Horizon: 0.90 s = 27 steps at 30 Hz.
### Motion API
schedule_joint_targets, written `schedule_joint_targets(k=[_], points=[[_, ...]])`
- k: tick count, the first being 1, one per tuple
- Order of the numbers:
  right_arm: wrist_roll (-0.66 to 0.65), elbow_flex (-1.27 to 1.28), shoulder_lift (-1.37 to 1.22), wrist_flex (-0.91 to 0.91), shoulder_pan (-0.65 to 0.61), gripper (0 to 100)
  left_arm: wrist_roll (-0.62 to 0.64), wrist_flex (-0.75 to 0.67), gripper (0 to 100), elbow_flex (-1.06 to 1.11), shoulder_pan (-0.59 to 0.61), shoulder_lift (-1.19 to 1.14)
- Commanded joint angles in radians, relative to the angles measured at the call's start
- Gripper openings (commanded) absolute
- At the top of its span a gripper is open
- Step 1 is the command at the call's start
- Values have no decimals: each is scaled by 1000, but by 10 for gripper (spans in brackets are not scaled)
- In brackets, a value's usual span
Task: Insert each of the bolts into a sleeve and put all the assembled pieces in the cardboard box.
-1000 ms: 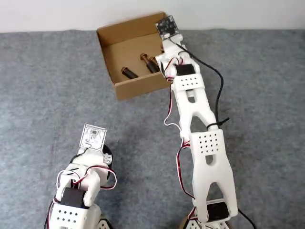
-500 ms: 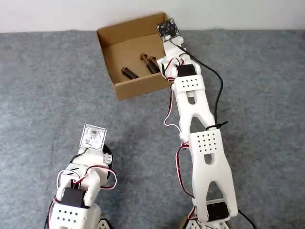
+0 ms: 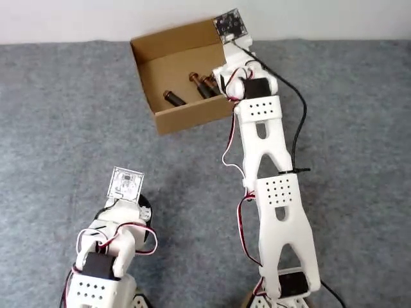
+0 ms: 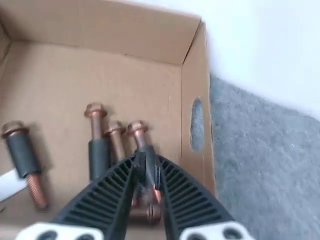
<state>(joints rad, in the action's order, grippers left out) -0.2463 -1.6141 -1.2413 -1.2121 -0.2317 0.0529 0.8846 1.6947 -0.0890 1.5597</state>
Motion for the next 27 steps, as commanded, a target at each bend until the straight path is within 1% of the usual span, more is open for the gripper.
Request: schedule_joint_targets(k=[1, 3, 7, 10, 14, 19, 21, 24, 27], points=[[-2, -71, 85, -197, 19, 9, -8, 3, 5, -5, 5, 9], [26, -69, 137, -298, 35, 9, -8, 3, 5, -5, 5, 9], [147, -69, 228, -461, 53, 9, -8, 3, 5, -5, 5, 9], [170, -68, 289, -581, 54, 9, -8, 3, 5, -5, 5, 9], [227, -63, 384, -585, 71, 9, -8, 3, 5, -5, 5, 9], [230, -58, 509, -590, 68, 8, -8, 3, 5, -5, 5, 9], [259, -34, 562, -590, 70, 8, -8, 3, 5, -5, 5, 9], [319, 120, 687, -590, 70, 8, -8, 3, 5, -5, 5, 9], [362, 371, 860, -588, 54, 8, -8, 3, 5, -5, 5, 9]])
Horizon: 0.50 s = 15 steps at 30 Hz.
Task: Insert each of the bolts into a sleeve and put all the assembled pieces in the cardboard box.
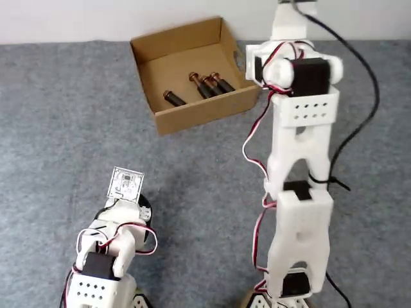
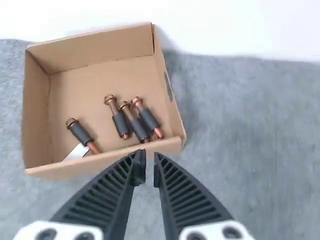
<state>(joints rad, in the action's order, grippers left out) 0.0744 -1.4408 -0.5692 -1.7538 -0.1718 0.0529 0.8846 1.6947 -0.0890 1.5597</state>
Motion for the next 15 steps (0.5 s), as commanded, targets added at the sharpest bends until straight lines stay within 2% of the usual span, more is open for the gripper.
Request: schedule_joint_targets(k=[1, 9, 15], points=[[58, 292, 252, -45, -10, 8, -8, 3, 5, -5, 5, 9], [233, 937, 710, -30, 8, 8, -8, 3, 5, -5, 5, 9], [245, 1390, 1035, 156, 87, 8, -8, 3, 5, -5, 5, 9]])
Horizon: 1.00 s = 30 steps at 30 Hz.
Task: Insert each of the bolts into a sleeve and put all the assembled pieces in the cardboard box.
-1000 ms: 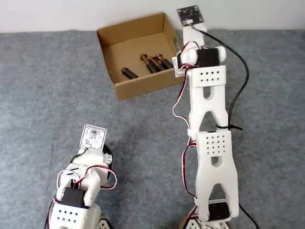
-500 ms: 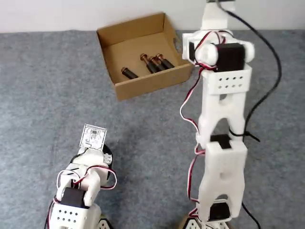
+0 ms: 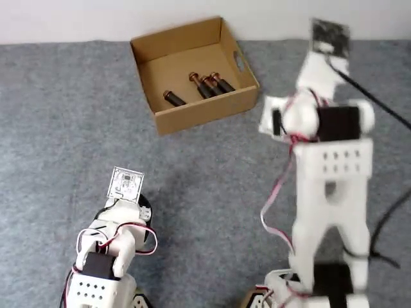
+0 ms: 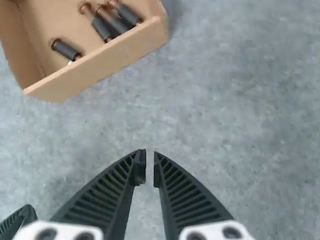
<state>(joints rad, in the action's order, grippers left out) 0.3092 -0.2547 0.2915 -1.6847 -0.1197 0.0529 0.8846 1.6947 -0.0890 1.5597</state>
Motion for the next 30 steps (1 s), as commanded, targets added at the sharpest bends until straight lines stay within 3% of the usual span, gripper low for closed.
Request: schedule_joint_targets(k=[1, 8, 13, 25, 30], points=[[11, 295, 236, 125, 44, 8, -8, 3, 5, -5, 5, 9], [5, 904, 694, 375, 53, 8, -8, 3, 5, -5, 5, 9], [-37, 1211, 943, 450, 54, 8, -8, 3, 5, -5, 5, 9], [-301, 1654, 1365, 521, 219, 8, -8, 3, 5, -5, 5, 9], [-316, 1814, 1498, 518, 216, 8, -8, 3, 5, -5, 5, 9]])
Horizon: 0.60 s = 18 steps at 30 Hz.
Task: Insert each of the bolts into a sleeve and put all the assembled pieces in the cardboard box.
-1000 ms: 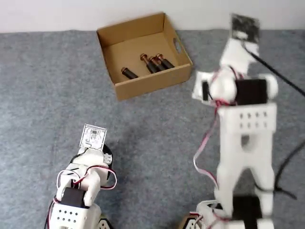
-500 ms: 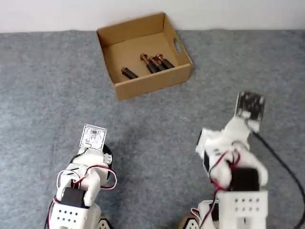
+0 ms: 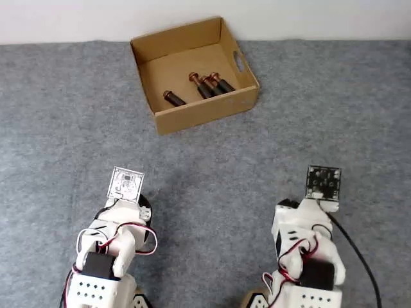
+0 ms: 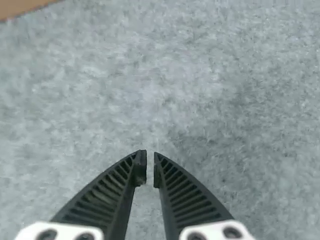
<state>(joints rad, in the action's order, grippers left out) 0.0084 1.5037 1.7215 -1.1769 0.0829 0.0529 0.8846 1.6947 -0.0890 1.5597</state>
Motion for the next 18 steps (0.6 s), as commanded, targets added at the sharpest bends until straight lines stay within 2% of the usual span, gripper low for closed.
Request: schedule_joint_targets(k=[1, 11, 13, 18], points=[[-15, 94, 90, 10, 13, 9, -8, 3, 5, -5, 5, 9], [-23, 180, 81, 4, 13, 9, -8, 3, 5, -5, 5, 9], [-98, 180, 81, -48, 13, 9, -8, 3, 5, -5, 5, 9], [-394, 180, 90, -133, 27, 9, -8, 3, 5, -5, 5, 9]])
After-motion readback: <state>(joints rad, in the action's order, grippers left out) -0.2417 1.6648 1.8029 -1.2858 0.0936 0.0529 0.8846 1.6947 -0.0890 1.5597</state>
